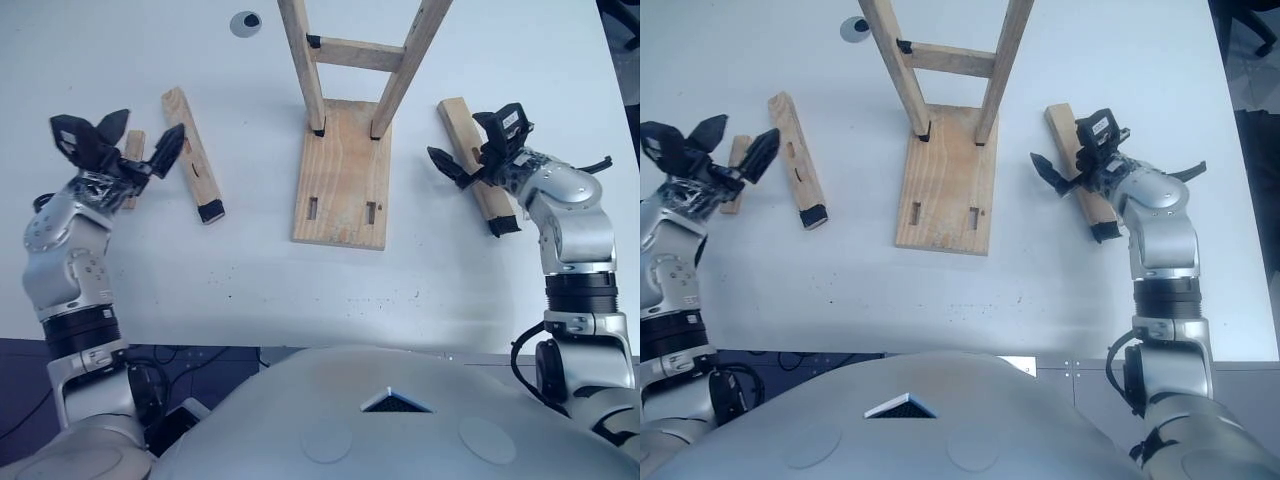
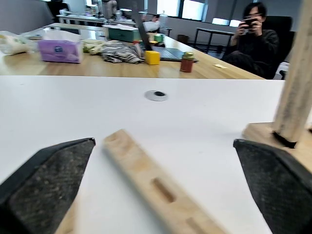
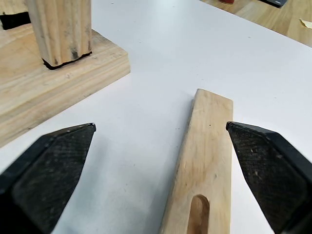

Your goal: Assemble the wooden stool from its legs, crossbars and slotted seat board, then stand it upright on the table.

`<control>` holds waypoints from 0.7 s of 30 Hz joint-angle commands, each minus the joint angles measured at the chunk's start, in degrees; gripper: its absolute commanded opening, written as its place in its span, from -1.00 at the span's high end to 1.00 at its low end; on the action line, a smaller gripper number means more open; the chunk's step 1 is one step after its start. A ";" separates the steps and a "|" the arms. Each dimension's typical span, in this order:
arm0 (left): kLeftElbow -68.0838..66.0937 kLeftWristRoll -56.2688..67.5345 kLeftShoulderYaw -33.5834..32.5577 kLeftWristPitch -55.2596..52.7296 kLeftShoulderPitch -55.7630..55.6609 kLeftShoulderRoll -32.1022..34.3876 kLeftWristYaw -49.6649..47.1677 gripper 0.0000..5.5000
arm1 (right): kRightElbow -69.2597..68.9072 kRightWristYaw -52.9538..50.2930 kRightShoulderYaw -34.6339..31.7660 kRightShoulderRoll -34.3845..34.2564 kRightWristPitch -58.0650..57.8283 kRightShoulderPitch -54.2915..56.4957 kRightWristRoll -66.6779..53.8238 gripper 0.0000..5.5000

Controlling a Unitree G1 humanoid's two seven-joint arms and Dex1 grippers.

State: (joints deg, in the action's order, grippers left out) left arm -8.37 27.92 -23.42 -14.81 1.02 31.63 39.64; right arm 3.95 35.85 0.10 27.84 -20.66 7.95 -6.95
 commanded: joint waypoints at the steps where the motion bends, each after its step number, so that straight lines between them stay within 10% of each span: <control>1: -6.34 -2.69 -0.38 2.78 0.33 1.10 0.13 -0.90 | -1.04 -0.72 -0.32 0.49 -0.85 -0.75 0.12 -0.80; 11: -19.04 -4.53 -1.28 9.52 3.60 -0.78 0.71 -0.90 | -0.16 -0.67 0.63 0.65 -0.26 -1.18 0.61 -0.80; 21: -19.44 -6.04 0.38 12.01 7.06 -2.38 -0.03 -0.32 | 1.83 -1.12 1.29 0.19 0.70 -0.37 1.40 -0.80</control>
State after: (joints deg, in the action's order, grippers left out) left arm -26.78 23.42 -24.53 -2.03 6.78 30.45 39.88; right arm 5.36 34.81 0.96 27.77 -20.35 7.01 -6.22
